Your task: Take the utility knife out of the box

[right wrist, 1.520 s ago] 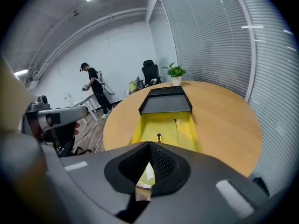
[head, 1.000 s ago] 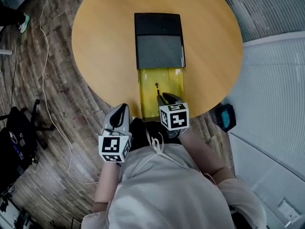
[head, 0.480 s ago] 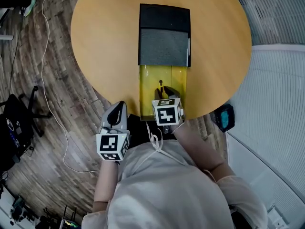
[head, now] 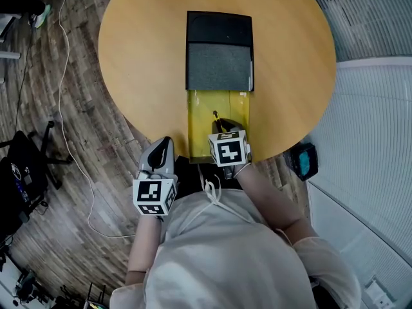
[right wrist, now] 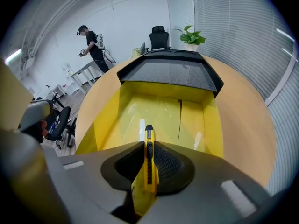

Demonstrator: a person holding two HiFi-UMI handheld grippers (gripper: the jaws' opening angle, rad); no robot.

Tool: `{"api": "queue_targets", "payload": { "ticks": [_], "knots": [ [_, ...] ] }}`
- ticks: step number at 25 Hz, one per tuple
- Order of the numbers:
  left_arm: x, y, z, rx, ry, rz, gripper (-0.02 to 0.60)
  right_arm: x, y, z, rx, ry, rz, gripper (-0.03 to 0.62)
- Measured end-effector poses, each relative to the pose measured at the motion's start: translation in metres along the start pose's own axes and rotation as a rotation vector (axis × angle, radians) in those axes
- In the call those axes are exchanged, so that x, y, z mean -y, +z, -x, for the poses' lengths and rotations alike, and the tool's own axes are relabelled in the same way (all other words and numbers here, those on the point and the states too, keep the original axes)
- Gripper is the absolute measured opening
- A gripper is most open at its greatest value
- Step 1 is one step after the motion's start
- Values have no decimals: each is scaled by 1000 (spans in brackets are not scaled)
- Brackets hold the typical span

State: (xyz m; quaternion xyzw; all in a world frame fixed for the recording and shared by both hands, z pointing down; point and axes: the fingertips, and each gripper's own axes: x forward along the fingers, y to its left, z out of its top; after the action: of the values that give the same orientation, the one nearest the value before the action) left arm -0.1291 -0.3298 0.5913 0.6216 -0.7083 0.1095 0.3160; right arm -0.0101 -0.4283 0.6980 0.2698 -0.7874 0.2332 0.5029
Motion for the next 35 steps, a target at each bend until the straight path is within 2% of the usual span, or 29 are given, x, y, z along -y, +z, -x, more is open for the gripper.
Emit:
{"api": "queue_targets", "payload": {
  "ticks": [4, 10, 15, 26, 31, 35],
  "knots": [
    [7, 9, 0, 15, -11, -21, 6, -2, 3, 12, 24, 39, -27, 64],
    [19, 41, 4, 69, -32, -54, 6, -5, 31, 55, 149, 60, -40, 64],
    [29, 83, 10, 147, -50, -103, 6, -3, 67, 102, 286, 82, -46, 64],
    [72, 188, 40, 353, -100, -234, 6, 16, 136, 235, 650, 54, -21, 64],
    [95, 234, 70, 494, -116, -256, 6, 24, 147, 277, 757, 46, 0, 64],
    [107, 245, 78, 520, -140, -273, 6, 27, 146, 288, 792, 45, -1, 64]
  ]
}}
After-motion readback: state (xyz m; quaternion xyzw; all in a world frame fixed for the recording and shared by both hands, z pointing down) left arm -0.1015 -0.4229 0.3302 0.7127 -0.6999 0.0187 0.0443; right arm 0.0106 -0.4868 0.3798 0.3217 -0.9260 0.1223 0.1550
